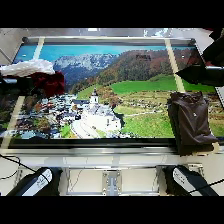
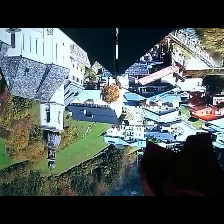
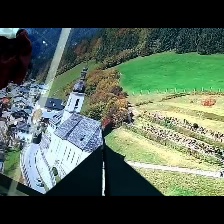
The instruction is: Fold the shirts.
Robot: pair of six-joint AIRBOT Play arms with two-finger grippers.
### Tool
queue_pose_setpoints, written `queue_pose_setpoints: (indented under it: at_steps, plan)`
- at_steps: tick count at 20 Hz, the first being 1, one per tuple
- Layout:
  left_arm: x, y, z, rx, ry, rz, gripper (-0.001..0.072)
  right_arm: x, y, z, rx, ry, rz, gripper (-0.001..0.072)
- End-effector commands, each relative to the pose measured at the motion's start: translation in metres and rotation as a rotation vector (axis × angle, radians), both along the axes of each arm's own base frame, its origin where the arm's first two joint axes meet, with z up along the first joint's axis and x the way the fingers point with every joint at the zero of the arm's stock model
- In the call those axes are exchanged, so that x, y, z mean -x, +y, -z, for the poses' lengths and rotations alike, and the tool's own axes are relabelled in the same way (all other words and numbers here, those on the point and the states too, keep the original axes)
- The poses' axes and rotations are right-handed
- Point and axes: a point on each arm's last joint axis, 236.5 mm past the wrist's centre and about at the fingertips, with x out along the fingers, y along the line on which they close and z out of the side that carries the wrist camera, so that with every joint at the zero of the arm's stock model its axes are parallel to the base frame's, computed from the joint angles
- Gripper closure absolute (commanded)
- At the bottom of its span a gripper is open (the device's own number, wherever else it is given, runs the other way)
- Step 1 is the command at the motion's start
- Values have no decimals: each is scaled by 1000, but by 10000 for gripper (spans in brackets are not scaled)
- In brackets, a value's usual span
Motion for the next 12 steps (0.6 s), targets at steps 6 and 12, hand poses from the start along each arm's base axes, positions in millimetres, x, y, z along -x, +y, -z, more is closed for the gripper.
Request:
queue_pose_setpoints:
  at_steps: [6,12]
  plan:
    - [0,0,0,0,1,0,697,5,-1,6,17,24,-11,703]
    - [-4,3,-2,-7,-18,-10,696,3,-9,11,57,30,11,703]
